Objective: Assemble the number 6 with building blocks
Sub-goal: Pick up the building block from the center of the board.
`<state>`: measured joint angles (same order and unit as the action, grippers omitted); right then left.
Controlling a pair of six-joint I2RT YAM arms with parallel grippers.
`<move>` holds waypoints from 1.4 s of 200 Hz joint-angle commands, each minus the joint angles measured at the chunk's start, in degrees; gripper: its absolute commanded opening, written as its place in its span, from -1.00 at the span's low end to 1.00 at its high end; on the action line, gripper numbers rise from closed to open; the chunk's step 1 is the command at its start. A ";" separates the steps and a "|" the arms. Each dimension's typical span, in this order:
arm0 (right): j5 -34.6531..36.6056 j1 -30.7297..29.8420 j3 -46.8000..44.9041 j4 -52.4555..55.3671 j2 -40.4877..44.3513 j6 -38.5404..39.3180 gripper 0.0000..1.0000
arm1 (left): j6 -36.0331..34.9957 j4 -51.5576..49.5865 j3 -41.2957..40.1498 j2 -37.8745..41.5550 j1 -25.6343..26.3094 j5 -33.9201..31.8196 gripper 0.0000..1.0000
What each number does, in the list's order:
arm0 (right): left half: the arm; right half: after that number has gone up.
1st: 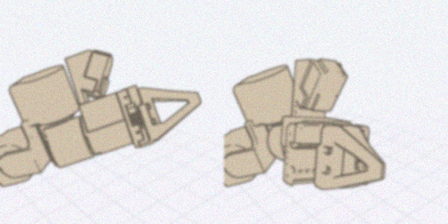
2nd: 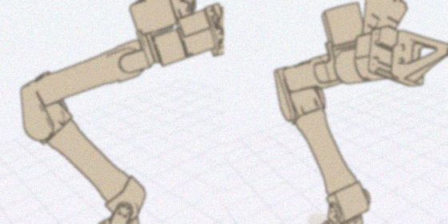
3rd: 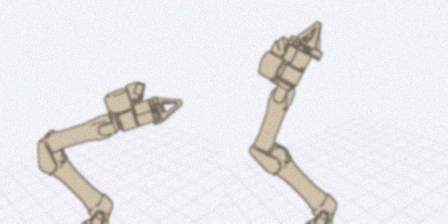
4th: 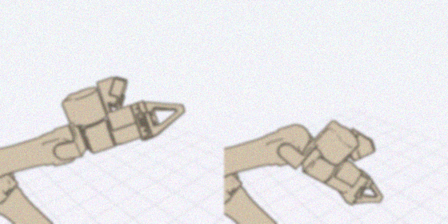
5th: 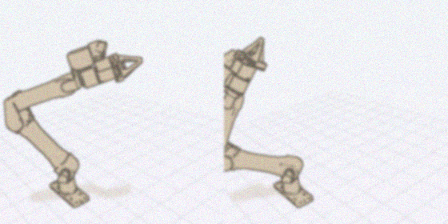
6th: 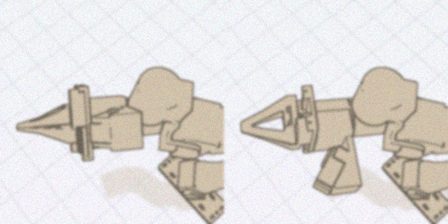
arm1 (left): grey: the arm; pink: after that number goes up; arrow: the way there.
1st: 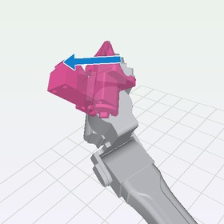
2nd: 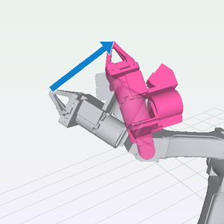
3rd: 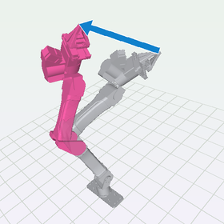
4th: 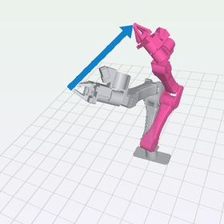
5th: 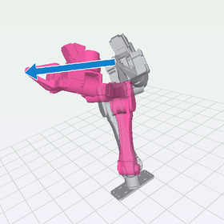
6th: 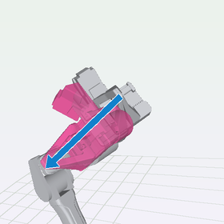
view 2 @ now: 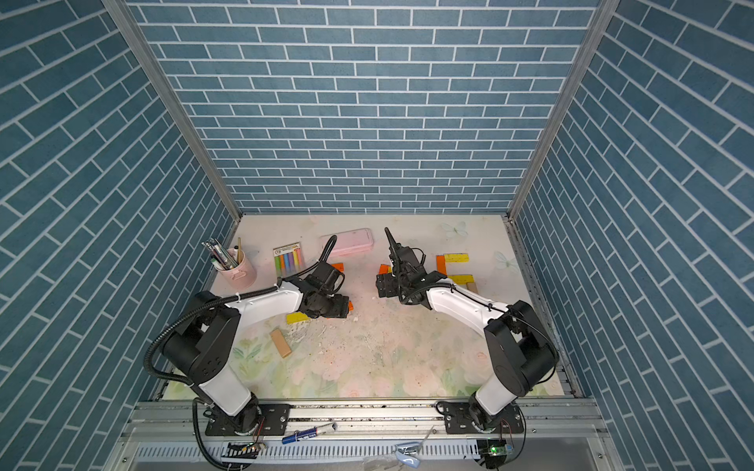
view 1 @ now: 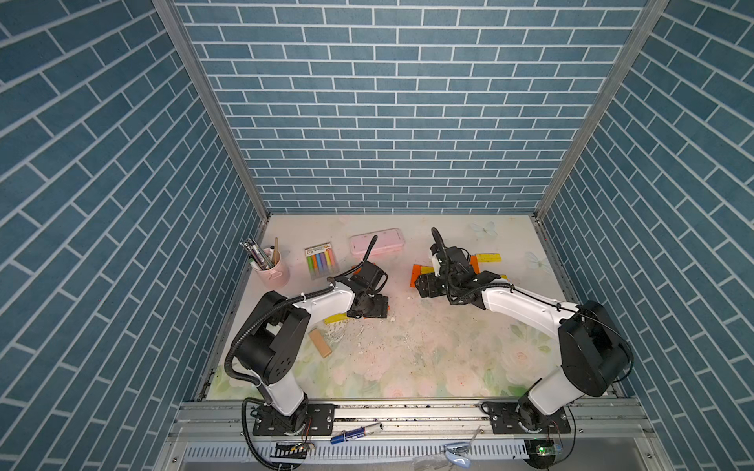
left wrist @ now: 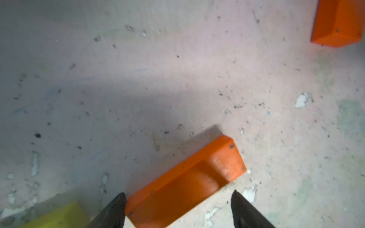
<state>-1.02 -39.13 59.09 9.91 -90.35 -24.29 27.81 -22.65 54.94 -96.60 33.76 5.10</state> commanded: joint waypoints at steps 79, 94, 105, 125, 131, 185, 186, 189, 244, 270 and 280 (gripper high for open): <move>2.10 0.56 -8.75 -6.12 5.52 -2.48 0.64 | -5.89 -1.16 -1.36 5.81 6.40 -0.71 0.58; 3.10 0.53 -12.00 -9.29 7.41 -2.01 0.64 | -8.11 0.24 -1.71 5.99 6.65 0.60 0.59; 3.96 0.60 -14.32 -11.44 9.32 -1.99 0.64 | -9.19 0.83 -1.69 5.27 6.92 1.65 0.61; 5.55 0.59 -17.77 -14.75 12.46 -1.90 0.63 | -10.25 0.42 -0.30 3.36 7.81 1.85 0.61; 6.30 0.60 -18.40 -15.35 13.24 -1.76 0.63 | -10.53 0.42 0.02 2.95 8.15 1.61 0.61; 11.26 0.59 -22.67 -20.41 18.18 -1.23 0.60 | -12.22 0.20 1.90 3.66 8.87 -0.42 0.62; 11.32 0.62 -22.64 -20.34 18.19 -1.17 0.60 | -12.24 0.18 1.92 3.72 8.87 -0.43 0.62; 11.42 0.64 -22.56 -20.15 18.12 -1.07 0.60 | -12.30 0.16 1.99 3.80 8.87 -0.51 0.62; 10.95 0.64 -21.76 -19.63 17.71 -1.11 0.59 | -15.31 -4.16 5.29 1.50 9.77 -4.45 0.63; 10.58 0.74 -20.41 -17.22 17.90 -1.18 0.59 | -16.21 -6.11 6.91 0.30 10.19 -6.96 0.62; 9.58 0.73 -19.53 -15.70 17.83 -0.89 0.59 | -15.89 -6.63 7.11 -0.76 10.23 -7.24 0.62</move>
<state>8.64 -38.54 36.95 -8.27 -73.19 -25.54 13.13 -25.65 60.64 -95.22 43.53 1.23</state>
